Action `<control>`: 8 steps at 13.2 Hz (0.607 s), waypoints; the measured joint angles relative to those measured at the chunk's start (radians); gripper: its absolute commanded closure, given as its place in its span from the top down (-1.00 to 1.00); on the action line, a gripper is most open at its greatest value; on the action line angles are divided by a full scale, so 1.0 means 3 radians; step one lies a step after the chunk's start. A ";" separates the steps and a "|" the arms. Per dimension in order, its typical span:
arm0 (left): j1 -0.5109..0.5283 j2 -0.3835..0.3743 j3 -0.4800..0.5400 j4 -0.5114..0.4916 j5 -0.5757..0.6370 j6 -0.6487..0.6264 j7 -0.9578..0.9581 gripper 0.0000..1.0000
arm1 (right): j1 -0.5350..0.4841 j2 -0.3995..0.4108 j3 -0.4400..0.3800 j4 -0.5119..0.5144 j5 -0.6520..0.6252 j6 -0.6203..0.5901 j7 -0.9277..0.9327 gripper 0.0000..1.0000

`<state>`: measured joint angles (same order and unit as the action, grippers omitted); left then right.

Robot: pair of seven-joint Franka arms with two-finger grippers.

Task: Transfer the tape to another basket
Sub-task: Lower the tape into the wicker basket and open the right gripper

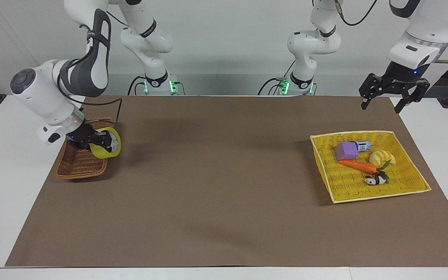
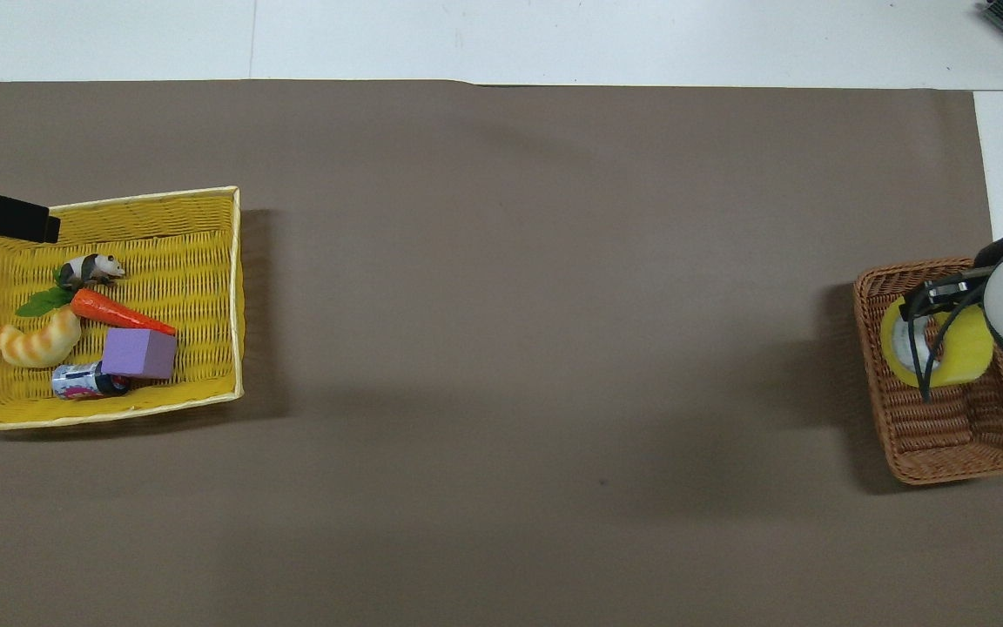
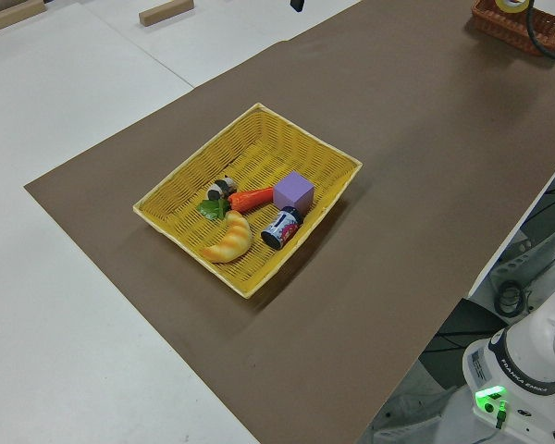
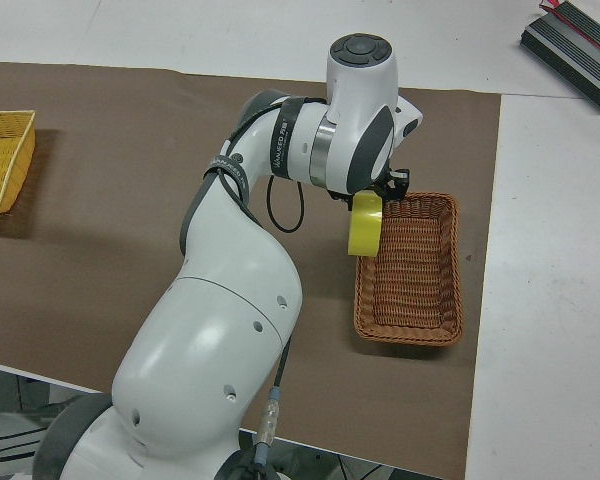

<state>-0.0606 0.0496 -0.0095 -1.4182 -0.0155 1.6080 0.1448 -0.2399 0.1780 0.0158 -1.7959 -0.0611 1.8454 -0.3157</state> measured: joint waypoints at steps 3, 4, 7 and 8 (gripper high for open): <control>0.0000 0.0000 0.0000 0.0000 0.0000 -0.0001 0.0000 1.00 | -0.0215 -0.0032 -0.0038 -0.0050 -0.0155 0.0003 -0.0121 -1.00; 0.0000 0.0000 0.0000 0.0000 0.0000 -0.0001 0.0000 1.00 | -0.0281 -0.0073 -0.0048 -0.0135 -0.0191 0.0093 -0.0133 -1.00; 0.0000 0.0000 0.0000 0.0000 0.0000 -0.0002 0.0000 1.00 | -0.0346 -0.0210 -0.0054 -0.0532 -0.0238 0.0469 -0.0136 -1.00; 0.0000 0.0000 0.0000 0.0000 0.0000 -0.0002 0.0000 1.00 | -0.0343 -0.0217 -0.0048 -0.0636 -0.0240 0.0581 -0.0131 -1.00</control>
<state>-0.0606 0.0496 -0.0094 -1.4182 -0.0155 1.6075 0.1448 -0.3428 0.1128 0.0013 -1.9866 -0.1330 2.0196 -0.3550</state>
